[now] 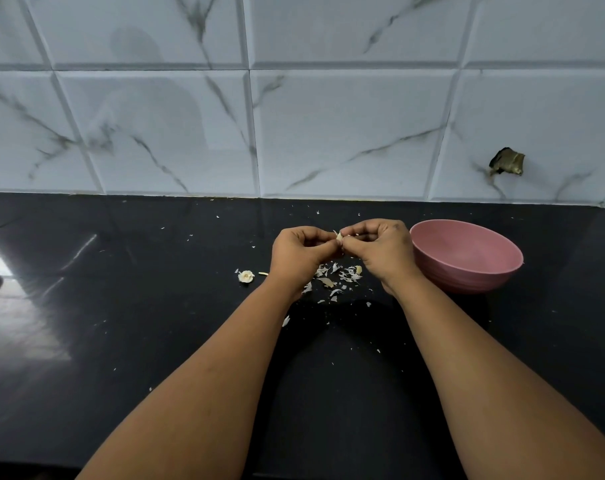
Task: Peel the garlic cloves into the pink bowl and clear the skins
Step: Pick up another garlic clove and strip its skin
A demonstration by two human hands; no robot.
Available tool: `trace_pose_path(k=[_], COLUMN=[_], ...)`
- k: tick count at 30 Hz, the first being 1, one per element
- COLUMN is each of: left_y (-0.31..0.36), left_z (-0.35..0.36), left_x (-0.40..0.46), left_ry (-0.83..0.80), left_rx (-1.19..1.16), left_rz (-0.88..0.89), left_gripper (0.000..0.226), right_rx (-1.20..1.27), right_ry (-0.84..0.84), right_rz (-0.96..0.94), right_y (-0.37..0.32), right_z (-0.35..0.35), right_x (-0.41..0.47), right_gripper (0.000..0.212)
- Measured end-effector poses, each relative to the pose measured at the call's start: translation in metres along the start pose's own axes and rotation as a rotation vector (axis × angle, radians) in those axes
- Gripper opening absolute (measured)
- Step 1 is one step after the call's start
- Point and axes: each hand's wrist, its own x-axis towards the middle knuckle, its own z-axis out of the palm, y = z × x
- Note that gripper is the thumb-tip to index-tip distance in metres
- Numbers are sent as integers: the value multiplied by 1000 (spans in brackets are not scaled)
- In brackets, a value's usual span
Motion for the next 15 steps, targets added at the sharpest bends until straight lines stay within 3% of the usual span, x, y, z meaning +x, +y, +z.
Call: trace_pose_path(k=[4, 10, 15], left_y=[0, 3, 1], left_z=[0, -2, -2], left_x=[0, 3, 3], left_ry=[-10, -78, -90], left_rx=[-24, -248, -181], left_rz=[-24, -155, -129], left_gripper=[8, 10, 12], right_rx=[3, 146, 182], right_ry=[4, -25, -43], right_rz=[12, 91, 127], right_y=[1, 0, 0], right_z=[-1, -2, -2], right_x=[0, 2, 2], right_gripper=[18, 18, 19])
